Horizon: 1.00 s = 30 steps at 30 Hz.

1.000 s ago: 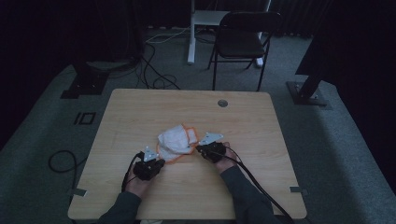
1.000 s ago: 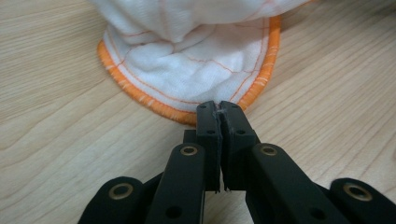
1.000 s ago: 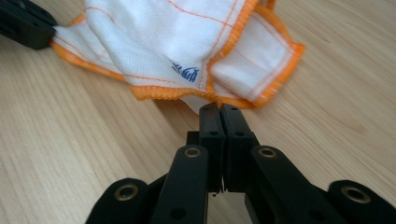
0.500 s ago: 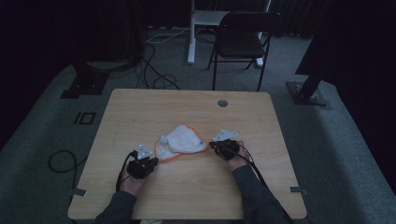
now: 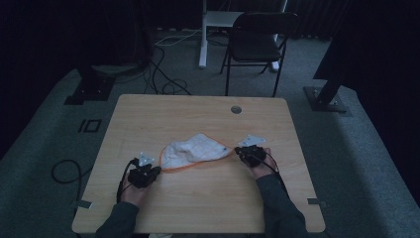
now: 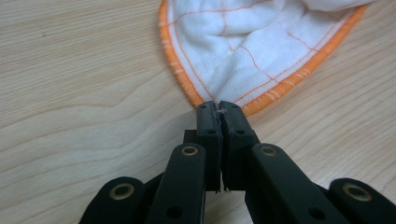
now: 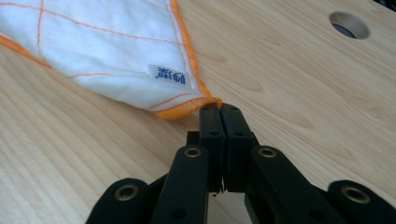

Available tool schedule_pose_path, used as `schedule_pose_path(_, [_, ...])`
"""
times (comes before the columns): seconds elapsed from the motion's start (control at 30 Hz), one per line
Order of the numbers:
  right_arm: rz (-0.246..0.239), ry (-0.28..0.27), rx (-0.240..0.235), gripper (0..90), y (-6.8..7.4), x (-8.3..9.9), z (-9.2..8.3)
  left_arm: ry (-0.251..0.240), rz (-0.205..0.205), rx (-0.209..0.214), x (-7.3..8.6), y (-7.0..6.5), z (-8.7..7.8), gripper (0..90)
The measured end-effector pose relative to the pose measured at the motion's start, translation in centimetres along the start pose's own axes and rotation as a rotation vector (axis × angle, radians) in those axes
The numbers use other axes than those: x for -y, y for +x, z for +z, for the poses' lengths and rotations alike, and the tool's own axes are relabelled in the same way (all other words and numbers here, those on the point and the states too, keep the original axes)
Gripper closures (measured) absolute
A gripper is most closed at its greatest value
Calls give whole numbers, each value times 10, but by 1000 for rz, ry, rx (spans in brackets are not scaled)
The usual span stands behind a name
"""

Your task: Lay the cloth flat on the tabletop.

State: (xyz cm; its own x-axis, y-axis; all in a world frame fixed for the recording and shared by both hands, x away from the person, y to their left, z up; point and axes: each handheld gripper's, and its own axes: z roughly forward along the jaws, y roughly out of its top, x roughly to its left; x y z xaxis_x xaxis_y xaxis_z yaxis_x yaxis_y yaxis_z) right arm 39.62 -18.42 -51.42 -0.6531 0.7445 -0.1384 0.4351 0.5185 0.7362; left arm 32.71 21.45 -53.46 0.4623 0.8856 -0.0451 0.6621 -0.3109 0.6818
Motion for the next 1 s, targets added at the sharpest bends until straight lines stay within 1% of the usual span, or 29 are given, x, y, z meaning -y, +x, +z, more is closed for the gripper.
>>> schedule_pose_path(0.07, [7, 4, 13, 893, -6, 3, -2, 0, -9, -6, 0, 3, -1, 885])
schedule_pose_path(0.1, [7, 4, 13, 893, -6, 3, -2, 3, -12, -7, 0, 5, -1, 885])
schedule_pose_path(0.37, [31, 3, 46, 894, -20, 9, -11, 4, -36, -23, 1, 15, -3, 888])
schedule_pose_path(0.6, [46, 2, 60, 893, -24, 10, -13, 8, -52, -41, 1, 20, -5, 891])
schedule_pose_path(0.63, [53, 2, 70, 894, -27, 9, -13, 6, -61, -48, 1, 22, -5, 892])
schedule_pose_path(0.73, [62, -1, 75, 894, -28, 7, -13, 1, -80, -63, 1, 26, -7, 892])
schedule_pose_path(0.77, [63, -7, 78, 894, -30, 5, -13, -2, -94, -75, 1, 29, -9, 893])
schedule_pose_path(0.83, [63, -8, 83, 894, -30, 4, -13, -1, -99, -76, 1, 30, -9, 894])
schedule_pose_path(1.0, [69, -9, 96, 894, -34, -1, -12, -1, -127, -88, 2, 33, -9, 894])
